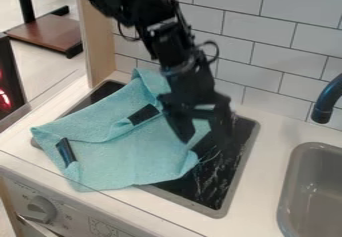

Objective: Déplier le tissu de droite vers gauche

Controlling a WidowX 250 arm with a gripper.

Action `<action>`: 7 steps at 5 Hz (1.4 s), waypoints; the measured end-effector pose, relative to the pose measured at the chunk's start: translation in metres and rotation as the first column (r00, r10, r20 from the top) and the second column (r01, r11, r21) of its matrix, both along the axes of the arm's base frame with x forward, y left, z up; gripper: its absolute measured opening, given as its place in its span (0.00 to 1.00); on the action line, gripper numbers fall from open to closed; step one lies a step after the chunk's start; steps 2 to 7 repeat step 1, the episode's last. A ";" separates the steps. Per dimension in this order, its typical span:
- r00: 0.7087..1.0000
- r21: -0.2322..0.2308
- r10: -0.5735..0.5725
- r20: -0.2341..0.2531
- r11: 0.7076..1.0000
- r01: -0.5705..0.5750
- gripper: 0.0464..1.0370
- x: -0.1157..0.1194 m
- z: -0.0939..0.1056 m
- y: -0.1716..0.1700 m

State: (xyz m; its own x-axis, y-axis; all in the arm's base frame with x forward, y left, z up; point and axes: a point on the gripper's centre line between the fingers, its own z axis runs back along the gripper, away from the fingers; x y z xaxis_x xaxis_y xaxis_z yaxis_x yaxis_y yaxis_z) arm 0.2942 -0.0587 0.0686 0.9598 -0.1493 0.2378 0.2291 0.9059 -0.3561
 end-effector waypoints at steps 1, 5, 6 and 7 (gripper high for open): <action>1.000 -0.037 -0.003 0.028 0.999 0.004 0.97 0.003 0.023 0.011; 1.000 -0.037 -0.003 0.028 0.999 0.004 0.97 0.003 0.023 0.011; 1.000 -0.037 -0.003 0.028 0.999 0.004 0.97 0.003 0.023 0.011; 1.000 -0.037 -0.003 0.028 0.999 0.004 0.97 0.003 0.023 0.011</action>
